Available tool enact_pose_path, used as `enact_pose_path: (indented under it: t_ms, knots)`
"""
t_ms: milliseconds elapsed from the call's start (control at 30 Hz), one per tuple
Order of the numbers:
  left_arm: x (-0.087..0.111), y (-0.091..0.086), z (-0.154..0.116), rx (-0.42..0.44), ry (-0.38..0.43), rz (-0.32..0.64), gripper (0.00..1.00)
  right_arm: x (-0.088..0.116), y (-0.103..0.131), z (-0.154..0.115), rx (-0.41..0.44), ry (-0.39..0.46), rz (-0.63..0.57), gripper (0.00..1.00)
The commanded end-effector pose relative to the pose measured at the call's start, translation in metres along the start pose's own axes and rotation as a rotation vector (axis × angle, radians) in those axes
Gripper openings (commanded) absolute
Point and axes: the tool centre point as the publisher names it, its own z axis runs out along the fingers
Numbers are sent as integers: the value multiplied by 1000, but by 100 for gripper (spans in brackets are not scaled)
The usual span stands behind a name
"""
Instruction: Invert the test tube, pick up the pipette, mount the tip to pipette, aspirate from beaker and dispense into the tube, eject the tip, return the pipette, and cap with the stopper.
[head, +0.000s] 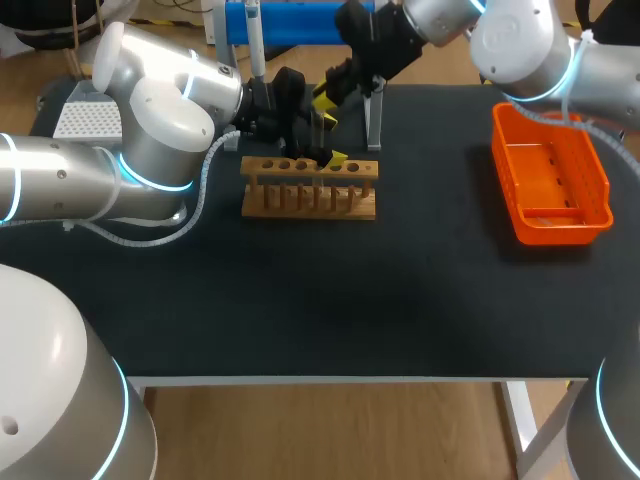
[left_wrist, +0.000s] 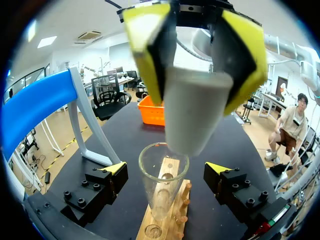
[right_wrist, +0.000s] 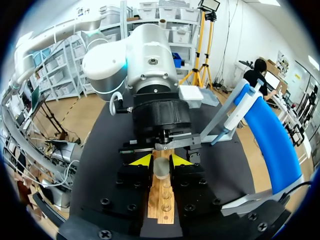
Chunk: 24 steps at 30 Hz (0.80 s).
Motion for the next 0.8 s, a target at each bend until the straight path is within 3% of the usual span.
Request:
enact_pose_path:
  t_ms: [33, 533, 800]
  knots:
    - [-1, 0, 0, -1, 3, 0, 100, 0, -1, 3, 2, 4, 2, 0]
    - [-1, 0, 0, -1, 3, 0, 100, 2, -10, 7, 17, 10, 13, 0]
    - [-1, 0, 0, -1, 3, 0, 100, 2, -3, 1, 10, 0, 43, 0]
